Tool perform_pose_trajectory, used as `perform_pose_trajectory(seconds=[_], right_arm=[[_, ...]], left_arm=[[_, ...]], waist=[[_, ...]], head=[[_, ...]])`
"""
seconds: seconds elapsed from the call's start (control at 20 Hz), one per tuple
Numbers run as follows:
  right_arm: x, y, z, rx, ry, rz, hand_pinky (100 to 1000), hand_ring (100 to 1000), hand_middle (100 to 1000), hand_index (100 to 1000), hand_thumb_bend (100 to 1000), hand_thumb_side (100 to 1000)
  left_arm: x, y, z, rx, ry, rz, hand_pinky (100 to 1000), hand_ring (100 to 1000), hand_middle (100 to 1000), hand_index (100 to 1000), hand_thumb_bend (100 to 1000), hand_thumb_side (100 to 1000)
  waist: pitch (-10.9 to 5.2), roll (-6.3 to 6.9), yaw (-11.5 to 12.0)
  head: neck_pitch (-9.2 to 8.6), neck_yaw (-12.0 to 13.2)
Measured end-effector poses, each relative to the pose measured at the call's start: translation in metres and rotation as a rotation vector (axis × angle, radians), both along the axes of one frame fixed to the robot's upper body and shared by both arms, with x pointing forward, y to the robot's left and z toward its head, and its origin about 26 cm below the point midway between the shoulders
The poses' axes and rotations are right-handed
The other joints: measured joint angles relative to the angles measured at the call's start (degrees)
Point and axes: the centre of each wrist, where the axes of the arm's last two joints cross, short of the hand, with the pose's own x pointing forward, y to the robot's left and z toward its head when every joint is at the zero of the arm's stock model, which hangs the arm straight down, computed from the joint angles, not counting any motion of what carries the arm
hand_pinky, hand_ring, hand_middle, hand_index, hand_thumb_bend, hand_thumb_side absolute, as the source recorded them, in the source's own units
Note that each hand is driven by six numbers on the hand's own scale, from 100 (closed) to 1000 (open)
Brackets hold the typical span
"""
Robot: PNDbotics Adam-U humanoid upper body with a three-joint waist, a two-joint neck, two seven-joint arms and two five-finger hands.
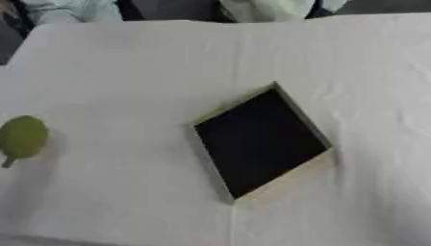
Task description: Pick up objects on the table and place them in the box.
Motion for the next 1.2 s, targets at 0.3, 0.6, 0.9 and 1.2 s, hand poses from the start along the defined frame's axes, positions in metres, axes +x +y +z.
perform_pose_trajectory(seconds=[0.3,0.6,0.9,1.2], right_arm=[[0.0,0.001,0.0,-0.004,0.004,0.002,724,814,685,881,100,563],[0.0,0.001,0.0,-0.007,0.005,0.003,724,814,684,882,100,563],[0.0,0.001,0.0,-0.013,0.007,0.005,724,814,683,882,100,562],[0.001,0.002,-0.001,-0.017,0.01,0.01,724,815,682,883,100,561]], left_arm=[[0.008,-0.003,0.001,0.039,0.035,-0.002,904,954,767,951,623,546],[0.017,-0.008,0.002,0.077,0.04,0.006,871,872,743,936,537,382],[0.024,-0.013,-0.005,0.081,0.041,0.029,853,835,738,939,491,319],[0.034,-0.021,-0.01,0.054,0.039,0.043,827,827,730,939,428,385]], waist=[[0.0,0.02,-0.26],[0.0,0.03,-0.49],[0.0,0.02,-0.66],[0.0,-0.01,-0.77]], head=[[0.0,0.29],[0.01,0.5],[0.02,0.86],[0.02,1.1]])
